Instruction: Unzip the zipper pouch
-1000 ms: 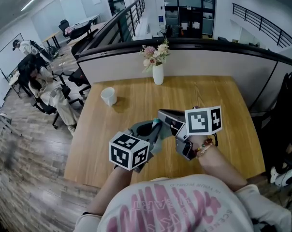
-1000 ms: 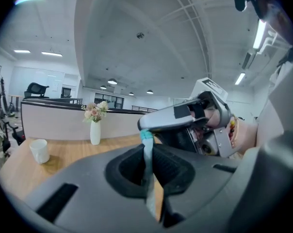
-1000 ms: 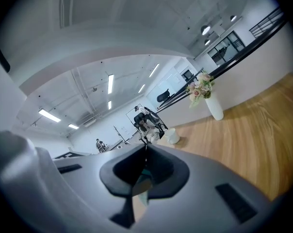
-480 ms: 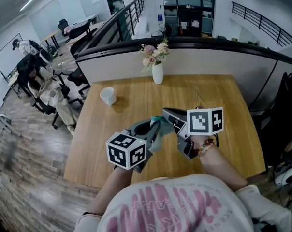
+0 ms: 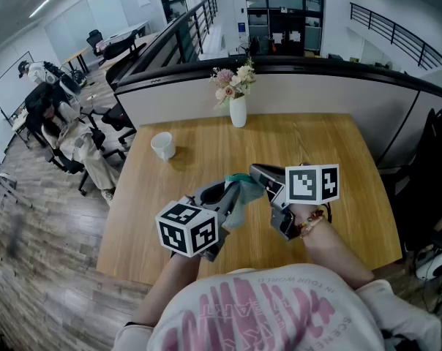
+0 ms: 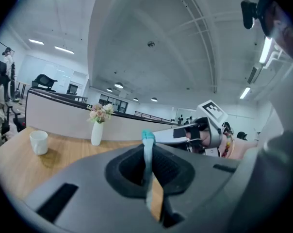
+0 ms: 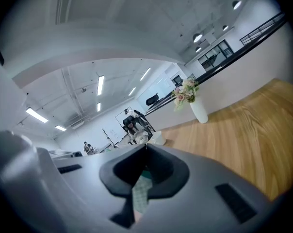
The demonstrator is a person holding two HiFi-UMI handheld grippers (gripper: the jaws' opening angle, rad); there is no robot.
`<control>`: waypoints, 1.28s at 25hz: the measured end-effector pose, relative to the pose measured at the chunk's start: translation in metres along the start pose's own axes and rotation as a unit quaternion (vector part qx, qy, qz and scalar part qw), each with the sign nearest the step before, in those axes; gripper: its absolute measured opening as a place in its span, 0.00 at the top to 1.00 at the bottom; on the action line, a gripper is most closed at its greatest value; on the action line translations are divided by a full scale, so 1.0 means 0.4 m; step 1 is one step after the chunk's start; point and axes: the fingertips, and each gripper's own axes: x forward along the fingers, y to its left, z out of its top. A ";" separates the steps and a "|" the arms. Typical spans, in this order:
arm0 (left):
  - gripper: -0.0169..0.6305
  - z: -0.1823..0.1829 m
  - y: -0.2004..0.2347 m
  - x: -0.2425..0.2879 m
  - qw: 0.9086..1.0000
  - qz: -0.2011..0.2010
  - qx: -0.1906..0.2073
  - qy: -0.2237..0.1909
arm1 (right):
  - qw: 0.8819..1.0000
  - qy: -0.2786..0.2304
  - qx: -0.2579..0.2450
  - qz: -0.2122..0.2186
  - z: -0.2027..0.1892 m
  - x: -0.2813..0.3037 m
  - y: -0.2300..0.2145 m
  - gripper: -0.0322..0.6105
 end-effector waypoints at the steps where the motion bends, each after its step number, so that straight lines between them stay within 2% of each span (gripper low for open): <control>1: 0.95 -0.001 0.000 0.000 1.000 -0.001 0.000 0.001 | 1.000 -0.001 0.000 0.000 0.000 0.000 -0.001 0.95; 13: 0.95 -0.006 -0.018 -0.002 1.000 -0.009 -0.001 0.004 | 1.000 -0.012 0.001 -0.027 0.005 -0.026 -0.039 0.95; 32: 0.95 -0.019 -0.030 -0.002 1.000 -0.023 0.008 0.008 | 0.999 -0.030 0.013 -0.040 0.018 -0.049 -0.080 0.95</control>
